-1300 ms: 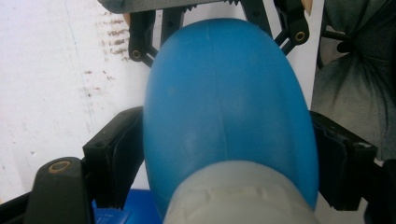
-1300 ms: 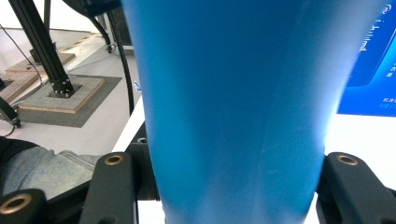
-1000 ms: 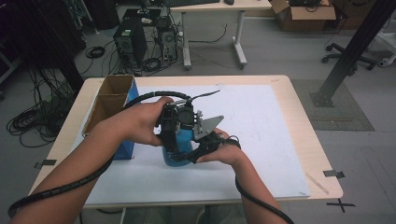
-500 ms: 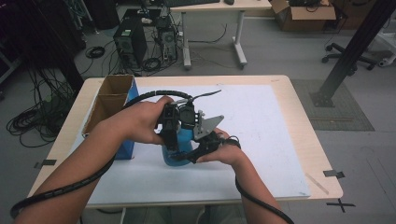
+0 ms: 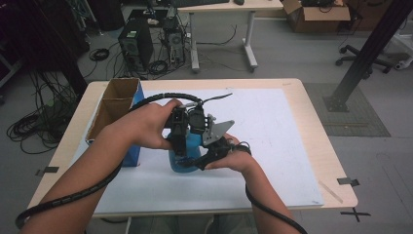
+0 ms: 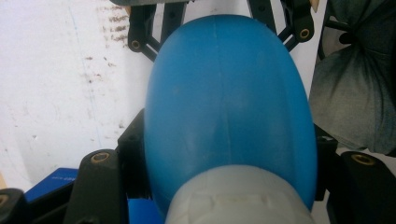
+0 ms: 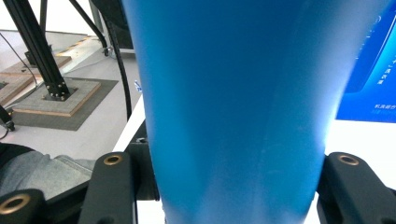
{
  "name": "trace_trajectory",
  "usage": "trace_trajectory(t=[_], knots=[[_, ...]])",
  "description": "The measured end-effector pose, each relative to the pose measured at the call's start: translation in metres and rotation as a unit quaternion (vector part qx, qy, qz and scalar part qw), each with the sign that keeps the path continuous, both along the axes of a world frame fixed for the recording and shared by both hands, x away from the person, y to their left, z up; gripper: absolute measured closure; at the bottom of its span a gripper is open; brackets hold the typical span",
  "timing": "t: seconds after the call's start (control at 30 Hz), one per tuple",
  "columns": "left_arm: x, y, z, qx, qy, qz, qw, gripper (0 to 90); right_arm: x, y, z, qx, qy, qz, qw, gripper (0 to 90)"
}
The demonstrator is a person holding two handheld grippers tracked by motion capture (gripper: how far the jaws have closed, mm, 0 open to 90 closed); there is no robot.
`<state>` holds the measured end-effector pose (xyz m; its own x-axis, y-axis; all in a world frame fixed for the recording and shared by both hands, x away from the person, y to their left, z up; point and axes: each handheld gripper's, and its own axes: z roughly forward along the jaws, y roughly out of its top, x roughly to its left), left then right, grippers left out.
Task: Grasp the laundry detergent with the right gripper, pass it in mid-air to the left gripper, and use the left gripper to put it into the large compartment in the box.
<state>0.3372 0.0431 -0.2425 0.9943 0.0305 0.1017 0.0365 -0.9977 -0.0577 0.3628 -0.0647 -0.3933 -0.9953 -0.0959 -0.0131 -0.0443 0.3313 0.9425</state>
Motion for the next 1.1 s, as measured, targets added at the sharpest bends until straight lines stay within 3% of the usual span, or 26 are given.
trace_trajectory(t=[0.47,0.87,1.1], knots=[[0.0,-0.001,0.002,-0.003,-0.001,0.003,1.0,38.1,0.0,0.001,-0.002,0.016,0.005,-0.003,0.9999,41.4],[0.003,-0.003,0.005,-0.006,-0.005,0.004,1.0,38.1,0.001,-0.004,-0.005,0.018,0.029,-0.025,0.9991,24.8],[0.006,-0.004,0.008,-0.003,-0.002,0.018,0.9998,38.0,0.001,-0.015,0.002,0.013,0.034,-0.043,0.9984,12.0]])
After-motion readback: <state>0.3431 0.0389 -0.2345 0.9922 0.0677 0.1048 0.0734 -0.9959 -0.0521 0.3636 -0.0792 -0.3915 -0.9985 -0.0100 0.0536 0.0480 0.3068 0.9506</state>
